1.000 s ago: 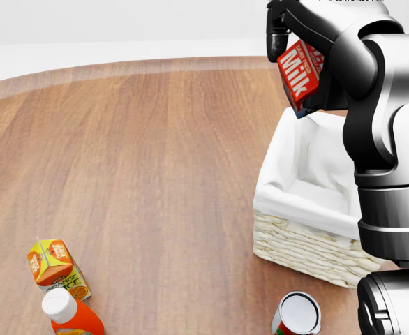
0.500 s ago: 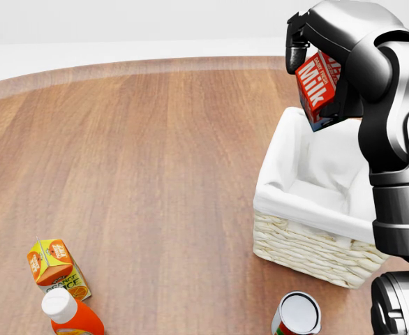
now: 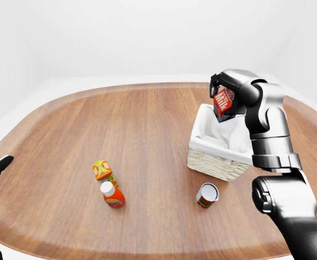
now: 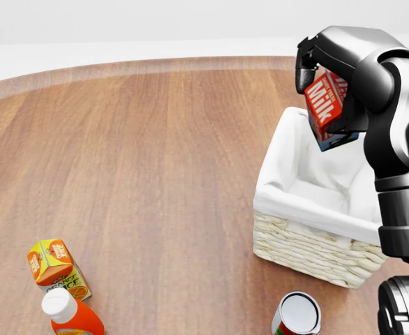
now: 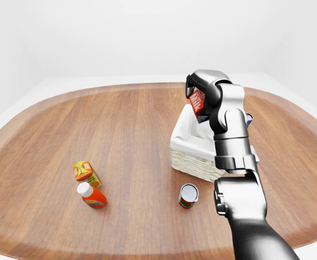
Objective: Pick the milk and place it in the basket.
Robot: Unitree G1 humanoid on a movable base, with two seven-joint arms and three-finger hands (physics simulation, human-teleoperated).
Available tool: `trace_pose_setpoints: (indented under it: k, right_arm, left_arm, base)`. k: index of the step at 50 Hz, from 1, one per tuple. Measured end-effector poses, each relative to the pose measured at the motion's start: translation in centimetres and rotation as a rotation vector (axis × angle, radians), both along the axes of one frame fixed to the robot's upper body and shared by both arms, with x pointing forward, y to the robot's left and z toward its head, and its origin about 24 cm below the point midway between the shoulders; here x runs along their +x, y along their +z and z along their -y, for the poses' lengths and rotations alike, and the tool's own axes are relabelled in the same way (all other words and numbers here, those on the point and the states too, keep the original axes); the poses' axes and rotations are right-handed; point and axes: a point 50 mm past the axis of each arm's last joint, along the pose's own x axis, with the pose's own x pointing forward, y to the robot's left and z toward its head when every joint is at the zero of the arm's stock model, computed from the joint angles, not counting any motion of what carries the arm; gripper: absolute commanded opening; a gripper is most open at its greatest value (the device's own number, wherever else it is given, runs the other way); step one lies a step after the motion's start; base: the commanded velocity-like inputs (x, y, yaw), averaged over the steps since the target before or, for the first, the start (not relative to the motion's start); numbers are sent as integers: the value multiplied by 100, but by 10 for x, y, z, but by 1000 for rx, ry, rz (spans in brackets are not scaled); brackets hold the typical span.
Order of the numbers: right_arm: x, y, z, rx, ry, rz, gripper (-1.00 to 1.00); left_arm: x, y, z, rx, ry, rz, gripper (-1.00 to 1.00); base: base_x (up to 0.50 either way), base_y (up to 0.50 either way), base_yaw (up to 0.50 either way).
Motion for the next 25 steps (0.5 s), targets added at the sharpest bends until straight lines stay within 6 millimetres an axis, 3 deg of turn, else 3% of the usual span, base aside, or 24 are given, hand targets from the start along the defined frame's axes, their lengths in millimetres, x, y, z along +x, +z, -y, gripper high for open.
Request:
trace_pose_setpoints:
  k: [25]
  right_arm:
    - [10, -33, 14, 53, -33, -152, -100]
  left_arm:
    - [0, 0, 0, 0, -1, 1, 100]
  base:
    - [0, 0, 0]
